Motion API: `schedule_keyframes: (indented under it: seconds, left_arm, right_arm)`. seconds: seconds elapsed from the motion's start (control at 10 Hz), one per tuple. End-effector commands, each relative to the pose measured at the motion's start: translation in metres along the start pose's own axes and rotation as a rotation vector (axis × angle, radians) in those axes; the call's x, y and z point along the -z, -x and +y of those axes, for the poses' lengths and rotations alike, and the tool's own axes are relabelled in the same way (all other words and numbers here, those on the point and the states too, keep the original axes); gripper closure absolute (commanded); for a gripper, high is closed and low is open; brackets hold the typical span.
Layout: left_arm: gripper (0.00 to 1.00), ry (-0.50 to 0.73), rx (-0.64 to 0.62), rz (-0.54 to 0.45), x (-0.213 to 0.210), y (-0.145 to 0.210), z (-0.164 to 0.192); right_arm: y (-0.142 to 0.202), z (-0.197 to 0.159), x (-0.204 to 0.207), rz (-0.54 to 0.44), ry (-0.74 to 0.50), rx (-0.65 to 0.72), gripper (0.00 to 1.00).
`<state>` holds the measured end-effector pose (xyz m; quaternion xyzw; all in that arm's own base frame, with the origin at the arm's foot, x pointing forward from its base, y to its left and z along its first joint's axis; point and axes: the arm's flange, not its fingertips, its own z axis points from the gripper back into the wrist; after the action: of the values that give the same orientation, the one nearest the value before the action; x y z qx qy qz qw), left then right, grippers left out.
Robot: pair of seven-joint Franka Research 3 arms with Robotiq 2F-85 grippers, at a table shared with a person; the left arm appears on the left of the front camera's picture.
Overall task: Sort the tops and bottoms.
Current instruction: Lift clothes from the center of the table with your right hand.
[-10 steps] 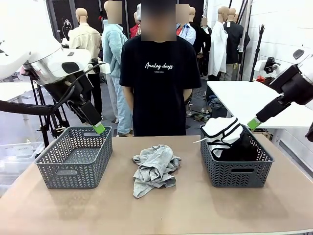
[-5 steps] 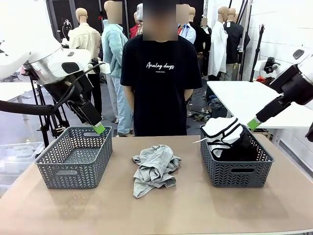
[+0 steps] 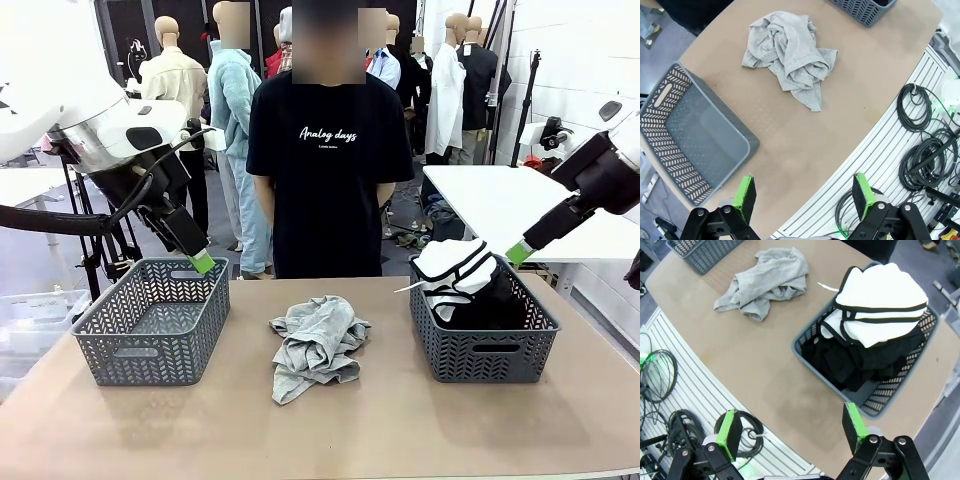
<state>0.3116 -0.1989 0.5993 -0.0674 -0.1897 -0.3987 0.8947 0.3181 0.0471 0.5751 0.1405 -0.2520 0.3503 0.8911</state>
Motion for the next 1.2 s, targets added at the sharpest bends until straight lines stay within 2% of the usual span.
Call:
schedule_keyframes:
  seconds: [0.0,0.3,0.5,0.7,1.0,1.1]
  left_arm:
    - [0.00,-0.003,0.001,-0.004,0.000,0.000,0.000]
    - [0.00,-0.003,0.001,-0.004,0.000,0.000,0.000]
    - [0.00,-0.003,0.001,-0.004,0.000,0.000,0.000]
    - [0.00,-0.003,0.001,-0.004,0.000,0.000,0.000]
    - [0.00,-0.003,0.001,-0.004,0.000,0.000,0.000]
    - [0.00,-0.003,0.001,-0.004,0.000,0.000,0.000]
  right_arm:
    - [0.001,0.000,0.001,0.001,-0.002,0.000,0.00]
    - [0.000,0.000,0.000,0.000,0.000,0.000,0.00]
    - [-0.048,0.037,0.040,-0.111,0.012,-0.002,0.00]
    - [-0.082,0.065,0.098,-0.171,0.011,0.007,0.00]
    - [-0.090,0.091,0.182,-0.158,0.119,-0.035,0.00]
    - [-0.086,0.094,0.192,-0.105,0.139,-0.045,0.00]
